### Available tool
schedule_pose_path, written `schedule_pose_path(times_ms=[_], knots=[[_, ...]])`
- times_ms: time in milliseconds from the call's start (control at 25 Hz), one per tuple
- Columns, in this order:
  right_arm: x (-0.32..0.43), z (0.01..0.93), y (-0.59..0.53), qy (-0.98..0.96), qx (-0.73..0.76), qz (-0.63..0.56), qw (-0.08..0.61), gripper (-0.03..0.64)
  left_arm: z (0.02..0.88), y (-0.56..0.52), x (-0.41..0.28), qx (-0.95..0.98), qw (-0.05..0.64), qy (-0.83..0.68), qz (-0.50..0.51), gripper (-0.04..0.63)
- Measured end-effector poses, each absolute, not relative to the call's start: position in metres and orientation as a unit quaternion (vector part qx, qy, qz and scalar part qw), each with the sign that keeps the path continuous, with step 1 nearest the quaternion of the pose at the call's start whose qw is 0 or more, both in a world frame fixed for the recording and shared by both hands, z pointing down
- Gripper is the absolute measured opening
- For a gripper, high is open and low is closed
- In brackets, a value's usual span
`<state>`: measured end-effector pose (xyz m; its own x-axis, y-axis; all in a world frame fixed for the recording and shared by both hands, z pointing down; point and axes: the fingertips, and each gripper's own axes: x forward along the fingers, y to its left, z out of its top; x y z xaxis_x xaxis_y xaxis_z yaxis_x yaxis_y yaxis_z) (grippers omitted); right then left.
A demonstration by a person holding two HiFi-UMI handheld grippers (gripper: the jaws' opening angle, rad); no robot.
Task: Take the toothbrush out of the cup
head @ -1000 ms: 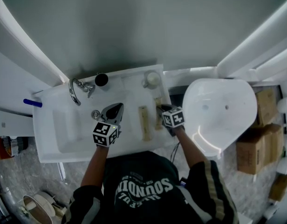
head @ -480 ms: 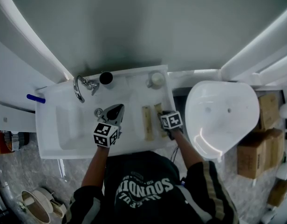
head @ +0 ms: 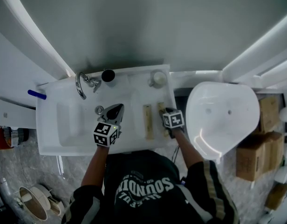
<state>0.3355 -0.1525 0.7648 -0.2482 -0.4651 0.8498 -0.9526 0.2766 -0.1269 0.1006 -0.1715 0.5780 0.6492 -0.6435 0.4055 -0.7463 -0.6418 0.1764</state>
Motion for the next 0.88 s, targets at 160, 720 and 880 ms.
schedule_pose_path(times_ms=[160, 720, 880], knots=[[0.338, 0.74, -0.168, -0.727, 0.515, 0.311, 0.331, 0.138, 0.578, -0.174, 0.096, 0.889, 0.169, -0.397, 0.151, -0.002], [0.251, 0.638, -0.206, -0.788, 0.528, 0.214, 0.234, 0.019, 0.556, -0.181, 0.047, 0.886, 0.157, -0.415, 0.134, -0.002], [0.215, 0.612, -0.208, -0.798, 0.531, 0.196, 0.207, 0.008, 0.549, -0.179, 0.021, 0.886, 0.153, -0.416, 0.134, -0.002]])
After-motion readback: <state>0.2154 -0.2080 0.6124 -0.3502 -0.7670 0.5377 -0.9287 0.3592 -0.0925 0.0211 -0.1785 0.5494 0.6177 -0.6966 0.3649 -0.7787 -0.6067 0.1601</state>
